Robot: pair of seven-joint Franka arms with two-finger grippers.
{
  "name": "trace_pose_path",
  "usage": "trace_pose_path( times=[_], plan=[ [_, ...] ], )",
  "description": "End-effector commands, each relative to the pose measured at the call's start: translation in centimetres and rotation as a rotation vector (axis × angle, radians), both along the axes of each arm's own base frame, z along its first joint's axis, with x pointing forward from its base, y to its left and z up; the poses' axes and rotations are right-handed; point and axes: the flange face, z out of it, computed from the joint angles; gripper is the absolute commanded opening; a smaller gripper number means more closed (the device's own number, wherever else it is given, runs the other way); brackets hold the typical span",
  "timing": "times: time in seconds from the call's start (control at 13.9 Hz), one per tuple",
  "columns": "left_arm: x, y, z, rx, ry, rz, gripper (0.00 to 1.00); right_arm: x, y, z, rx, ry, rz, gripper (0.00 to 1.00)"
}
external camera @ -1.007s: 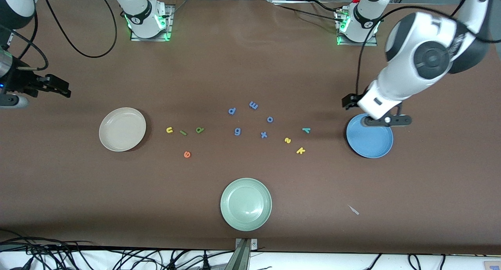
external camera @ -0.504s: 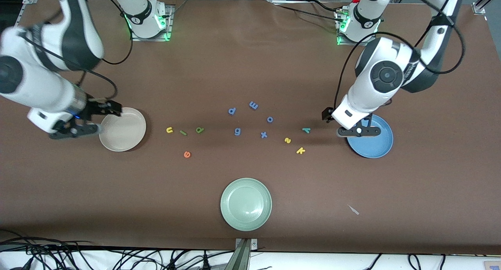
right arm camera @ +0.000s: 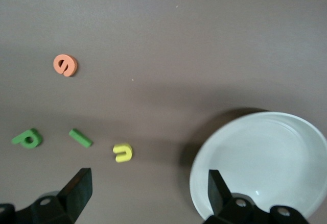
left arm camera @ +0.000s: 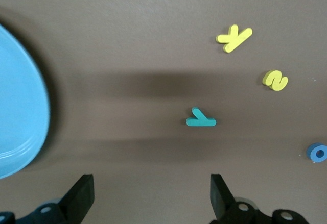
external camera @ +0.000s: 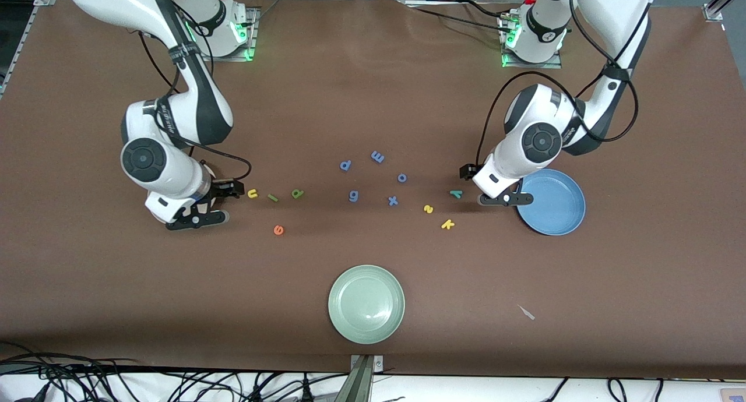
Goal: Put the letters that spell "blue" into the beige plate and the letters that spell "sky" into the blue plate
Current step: 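Reach the left gripper to teal y while the right gripper reaches yellow u, then close the left gripper on teal y while the right gripper grasps yellow u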
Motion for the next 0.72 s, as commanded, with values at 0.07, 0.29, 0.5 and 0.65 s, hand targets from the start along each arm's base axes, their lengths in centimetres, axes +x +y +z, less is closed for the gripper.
trace_pose_path(
  times=[0.07,0.29,0.5,0.65],
  plan=[
    [1.1,-0.7,-2.4,-0.083,-0.056,-0.048,1.0,-4.0,0.7,-4.8,0.041,-0.08,-0.005,1.0],
    [0.9,-2.8,-5.7,-0.109,-0.088,-0.054,1.0,-5.2,1.4,-7.1,0.049,-0.081,0.009,1.0],
    [0.2,-4.4,-8.2,-0.121,-0.09,-0.065,1.0,-5.9,2.0,-9.0,0.054,-0.076,0.022,1.0],
    [0.2,-4.5,-8.3,-0.122,-0.104,-0.072,1.0,-6.2,2.1,-9.6,0.054,-0.068,0.025,0.99]
  ],
)
